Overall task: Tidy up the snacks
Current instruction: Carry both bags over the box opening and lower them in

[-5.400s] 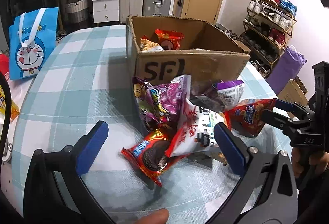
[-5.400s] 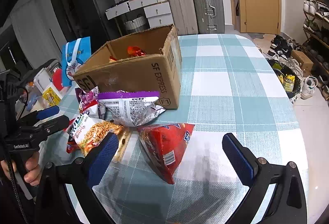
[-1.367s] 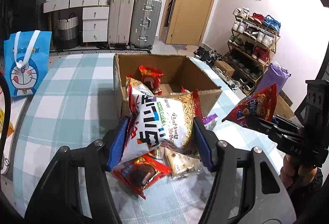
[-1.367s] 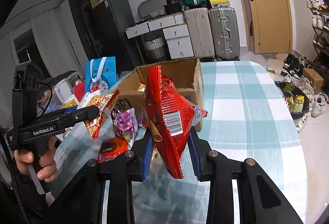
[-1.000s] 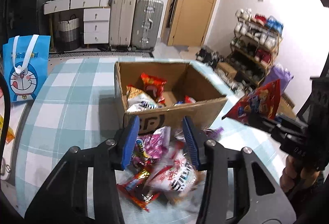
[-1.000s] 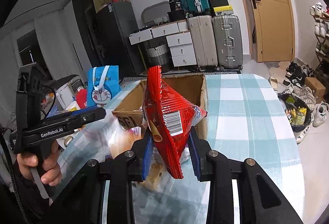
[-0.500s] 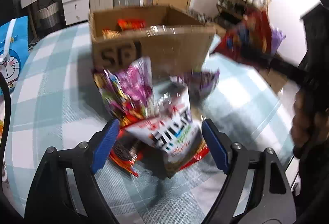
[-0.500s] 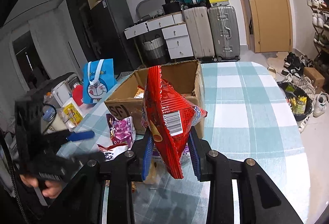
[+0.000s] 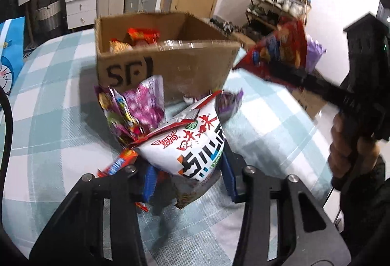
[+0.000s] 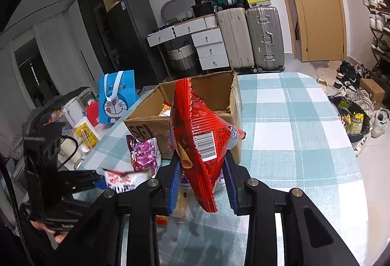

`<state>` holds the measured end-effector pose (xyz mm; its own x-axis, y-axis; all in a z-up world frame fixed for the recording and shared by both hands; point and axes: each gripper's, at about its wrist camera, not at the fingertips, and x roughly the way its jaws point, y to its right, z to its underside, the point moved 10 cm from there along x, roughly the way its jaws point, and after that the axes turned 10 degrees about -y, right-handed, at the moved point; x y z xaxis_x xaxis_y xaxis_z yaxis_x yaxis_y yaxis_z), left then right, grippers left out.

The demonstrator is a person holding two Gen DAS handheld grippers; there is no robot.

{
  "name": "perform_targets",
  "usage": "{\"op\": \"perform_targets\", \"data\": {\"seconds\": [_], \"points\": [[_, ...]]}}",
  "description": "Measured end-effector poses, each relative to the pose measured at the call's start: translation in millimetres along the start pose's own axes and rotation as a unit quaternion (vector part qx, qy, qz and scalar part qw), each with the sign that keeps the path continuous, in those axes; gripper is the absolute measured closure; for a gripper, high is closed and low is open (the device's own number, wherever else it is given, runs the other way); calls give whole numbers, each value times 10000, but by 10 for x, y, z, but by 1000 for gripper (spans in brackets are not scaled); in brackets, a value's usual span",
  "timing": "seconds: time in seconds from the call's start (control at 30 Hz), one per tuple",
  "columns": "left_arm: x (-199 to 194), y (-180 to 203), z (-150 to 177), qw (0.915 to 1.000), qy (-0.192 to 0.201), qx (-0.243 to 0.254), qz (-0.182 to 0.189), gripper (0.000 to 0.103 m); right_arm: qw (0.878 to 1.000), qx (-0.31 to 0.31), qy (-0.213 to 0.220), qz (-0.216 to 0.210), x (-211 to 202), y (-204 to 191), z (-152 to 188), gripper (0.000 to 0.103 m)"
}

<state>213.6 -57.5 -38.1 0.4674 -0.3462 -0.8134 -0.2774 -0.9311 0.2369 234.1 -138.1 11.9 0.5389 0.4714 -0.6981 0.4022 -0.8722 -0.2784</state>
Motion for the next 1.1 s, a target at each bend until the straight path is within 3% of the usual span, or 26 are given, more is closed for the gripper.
{"op": "perform_targets", "data": {"seconds": [0.5,0.73,1.1], "points": [[-727,-386,-868,9927,1064,-365,-431,62,9996,-215,161,-109,88,-127,-305,71],[-690,-532,-1208,9900,1162,-523,-599,62,9994,-201,243,-144,195,-148,-512,71],[-248,-764,-1593,9881,1118,-634,-850,62,9996,-129,180,-165,540,-157,-826,70]]}}
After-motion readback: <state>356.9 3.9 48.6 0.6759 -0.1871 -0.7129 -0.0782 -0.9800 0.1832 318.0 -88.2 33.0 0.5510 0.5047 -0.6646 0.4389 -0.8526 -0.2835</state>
